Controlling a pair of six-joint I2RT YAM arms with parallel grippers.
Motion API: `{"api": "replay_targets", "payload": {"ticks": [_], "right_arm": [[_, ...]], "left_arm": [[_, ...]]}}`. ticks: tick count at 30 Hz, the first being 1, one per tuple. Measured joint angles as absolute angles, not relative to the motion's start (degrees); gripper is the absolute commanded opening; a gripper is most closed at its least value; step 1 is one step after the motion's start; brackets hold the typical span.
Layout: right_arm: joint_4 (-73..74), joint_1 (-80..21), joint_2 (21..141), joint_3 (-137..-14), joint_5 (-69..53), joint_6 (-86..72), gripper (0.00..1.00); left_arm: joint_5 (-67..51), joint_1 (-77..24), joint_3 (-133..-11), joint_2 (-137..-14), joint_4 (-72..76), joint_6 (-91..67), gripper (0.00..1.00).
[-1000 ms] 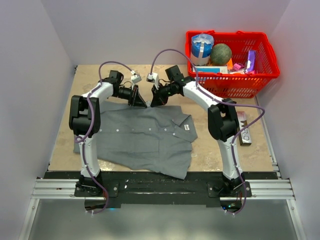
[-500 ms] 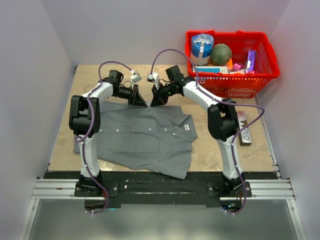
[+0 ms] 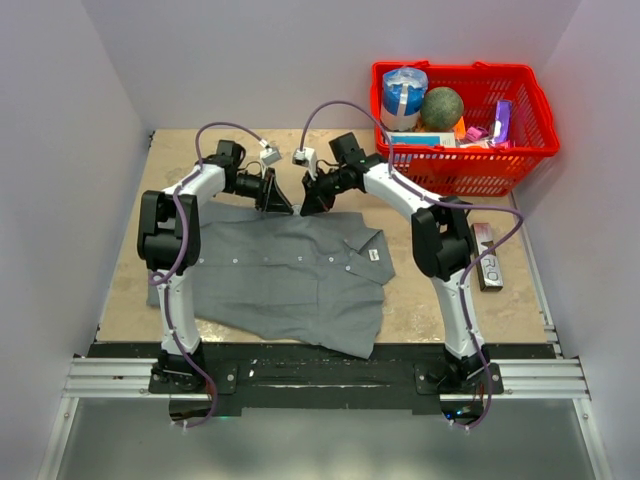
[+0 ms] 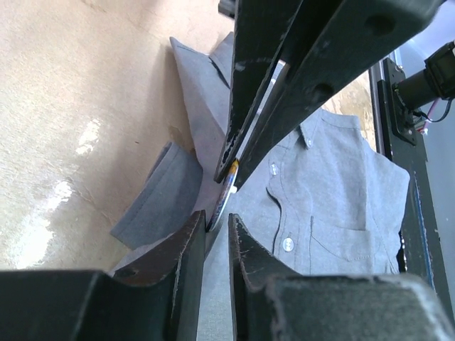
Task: Remove the brooch from the garment
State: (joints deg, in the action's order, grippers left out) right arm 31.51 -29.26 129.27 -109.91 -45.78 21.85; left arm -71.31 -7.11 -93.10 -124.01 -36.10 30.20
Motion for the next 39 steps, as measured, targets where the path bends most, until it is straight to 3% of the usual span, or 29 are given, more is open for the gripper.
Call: {"api": "replay_targets", "payload": {"ticks": [6, 11, 18, 28, 39], "right_arm": [[31.9, -29.3, 130.2, -109.9, -45.8, 21.6, 0.00], [31.9, -29.3, 130.2, -110.0, -45.8, 21.5, 0.00], [31.9, -29.3, 130.2, -110.0, -45.8, 21.0, 0.00], [31.7, -29.3, 130.2, -110.0, -46.0, 19.9, 0.00], [31.7, -29.3, 130.2, -110.0, -46.0, 18.9, 0.00]], "left_arm": [[-71.3, -7.1, -93.1, -124.0, -34.3, 29.2, 0.11], [-71.4, -7.0, -93.1, -124.0, -34.0, 29.3, 0.24], [-71.4, -7.0, -93.1, -124.0, -35.8, 30.7, 0.22], [-71.4, -7.0, -94.6, -124.7, -38.0, 32.6, 0.00], [-71.8, -7.2, -95.1, -124.9, -39.1, 34.1, 0.16]]}}
